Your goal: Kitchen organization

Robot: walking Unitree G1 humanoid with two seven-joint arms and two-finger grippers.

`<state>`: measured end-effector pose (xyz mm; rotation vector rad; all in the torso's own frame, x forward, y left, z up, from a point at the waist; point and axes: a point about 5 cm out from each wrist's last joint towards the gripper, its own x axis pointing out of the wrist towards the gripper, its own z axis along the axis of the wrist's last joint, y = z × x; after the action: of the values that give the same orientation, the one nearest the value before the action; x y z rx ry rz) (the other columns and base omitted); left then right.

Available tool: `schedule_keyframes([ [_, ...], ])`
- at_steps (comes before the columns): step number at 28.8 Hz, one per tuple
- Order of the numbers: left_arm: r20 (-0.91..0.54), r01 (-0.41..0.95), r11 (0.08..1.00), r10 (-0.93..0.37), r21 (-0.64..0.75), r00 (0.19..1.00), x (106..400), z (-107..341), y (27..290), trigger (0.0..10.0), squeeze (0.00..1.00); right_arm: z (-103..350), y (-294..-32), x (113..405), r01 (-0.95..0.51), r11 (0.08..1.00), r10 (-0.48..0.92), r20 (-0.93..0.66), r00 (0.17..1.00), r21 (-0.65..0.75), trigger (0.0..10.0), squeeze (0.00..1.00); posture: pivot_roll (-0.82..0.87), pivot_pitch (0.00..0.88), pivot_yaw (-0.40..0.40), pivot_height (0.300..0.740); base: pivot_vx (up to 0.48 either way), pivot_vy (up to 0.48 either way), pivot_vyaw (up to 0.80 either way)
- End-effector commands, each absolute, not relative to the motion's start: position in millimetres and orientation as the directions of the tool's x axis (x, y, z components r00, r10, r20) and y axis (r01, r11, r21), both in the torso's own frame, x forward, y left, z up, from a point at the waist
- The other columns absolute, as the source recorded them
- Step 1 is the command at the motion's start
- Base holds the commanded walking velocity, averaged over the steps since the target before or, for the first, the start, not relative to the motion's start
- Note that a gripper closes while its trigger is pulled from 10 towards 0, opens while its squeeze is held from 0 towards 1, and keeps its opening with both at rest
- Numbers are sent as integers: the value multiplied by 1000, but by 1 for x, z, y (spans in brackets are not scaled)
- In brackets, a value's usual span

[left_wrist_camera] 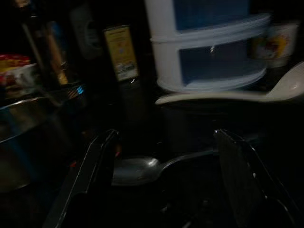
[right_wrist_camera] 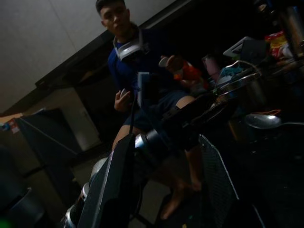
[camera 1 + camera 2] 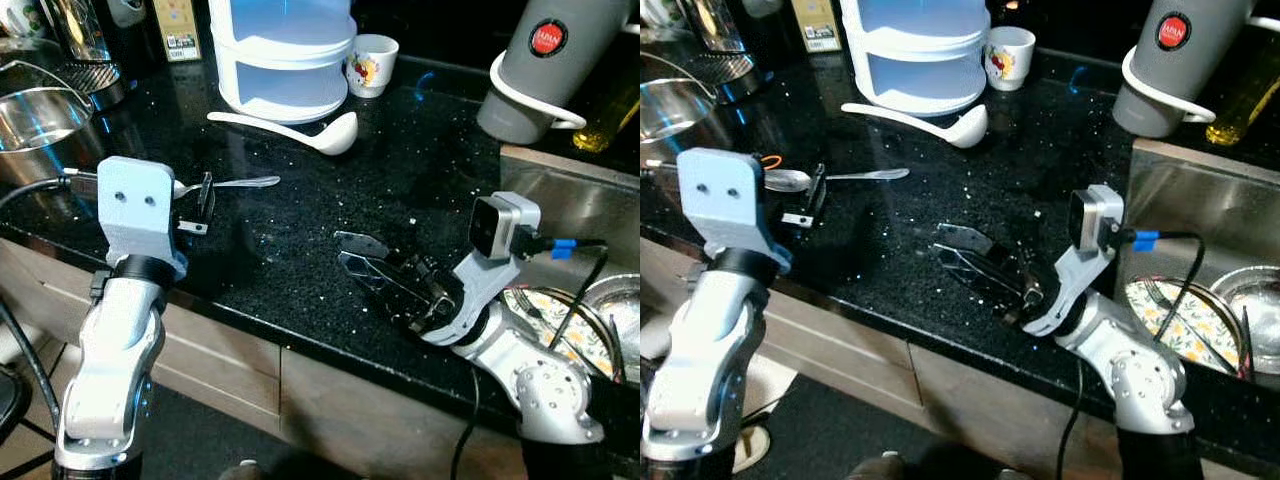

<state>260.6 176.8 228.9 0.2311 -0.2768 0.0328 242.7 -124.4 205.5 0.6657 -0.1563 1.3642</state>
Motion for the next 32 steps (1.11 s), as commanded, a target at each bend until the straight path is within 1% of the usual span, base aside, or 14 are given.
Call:
schedule_keyframes([
  [1, 252, -78, 963, 11, 259, 968, 261, 231, 183, 10000, 0, 202, -126, 241, -933, 48, 857, 465, 221, 356, 10000, 0, 69, 72, -47, 740, 0, 0, 0],
  [6, 202, -91, 924, 15, 372, 979, 266, 233, 196, 10000, 0, 202, -126, 240, -937, 46, 868, 451, 209, 345, 10000, 0, 68, 72, -46, 740, 0, 0, 0],
  [8, 160, -73, 892, 1, 445, 987, 272, 238, 208, 10000, 0, 202, -126, 239, -939, 56, 872, 441, 212, 340, 10000, 0, 63, 79, -42, 740, 0, 0, 0],
  [11, 147, -68, 875, -3, 479, 989, 276, 241, 215, 10000, 0, 202, -126, 239, -939, 60, 874, 436, 213, 339, 10000, 0, 62, 82, -41, 740, 0, 0, 0],
  [14, 183, -33, 831, -83, 555, 980, 286, 257, 225, 10000, 0, 202, -126, 239, -938, 74, 877, 425, 222, 338, 10000, 0, 62, 91, -43, 740, 0, 0, 0],
  [17, 194, -22, 810, -113, 586, 974, 290, 262, 226, 10000, 0, 202, -127, 239, -938, 78, 878, 422, 226, 339, 10000, 0, 62, 91, -43, 740, 0, 0, 0],
  [19, 197, 35, 782, -200, 622, 960, 302, 269, 223, 10000, 0, 201, -127, 239, -936, 86, 880, 414, 232, 342, 10000, 0, 63, 102, -47, 740, 0, 0, 0],
  [20, 197, 35, 782, -200, 622, 960, 302, 269, 223, 10000, 0, 201, -127, 239, -936, 86, 880, 414, 232, 342, 10000, 0, 63, 102, -47, 740, 0, 0, 0],
  [22, 203, 132, 794, -306, 593, 930, 311, 276, 216, 10000, 0, 200, -127, 240, -934, 101, 885, 398, 242, 344, 10000, 0, 54, 104, -46, 740, 0, 0, 0],
  [23, 203, 132, 794, -306, 593, 930, 311, 276, 216, 10000, 0, 200, -127, 240, -934, 101, 885, 398, 242, 344, 10000, 0, 54, 104, -46, 740, 0, 0, 0],
  [24, 206, 196, 797, -371, 571, 906, 315, 280, 211, 10000, 0, 199, -127, 241, -931, 114, 887, 387, 253, 346, 10000, 0, 48, 104, -44, 740, 0, 0, 0],
  [25, 206, 196, 797, -371, 571, 906, 315, 280, 211, 10000, 0, 199, -127, 241, -931, 114, 887, 387, 253, 346, 10000, 0, 48, 104, -44, 740, 0, 0, 0],
  [26, 203, 260, 800, -423, 540, 883, 318, 282, 207, 10000, 0, 198, -127, 241, -930, 127, 888, 378, 262, 346, 10000, 0, 45, 110, -41, 740, 0, 0, 0],
  [32, 168, 349, 801, -478, 487, 862, 327, 280, 211, 10000, 0, 197, -129, 241, -927, 150, 891, 359, 278, 345, 10000, 0, 35, 118, -40, 740, 0, 0, 0],
])
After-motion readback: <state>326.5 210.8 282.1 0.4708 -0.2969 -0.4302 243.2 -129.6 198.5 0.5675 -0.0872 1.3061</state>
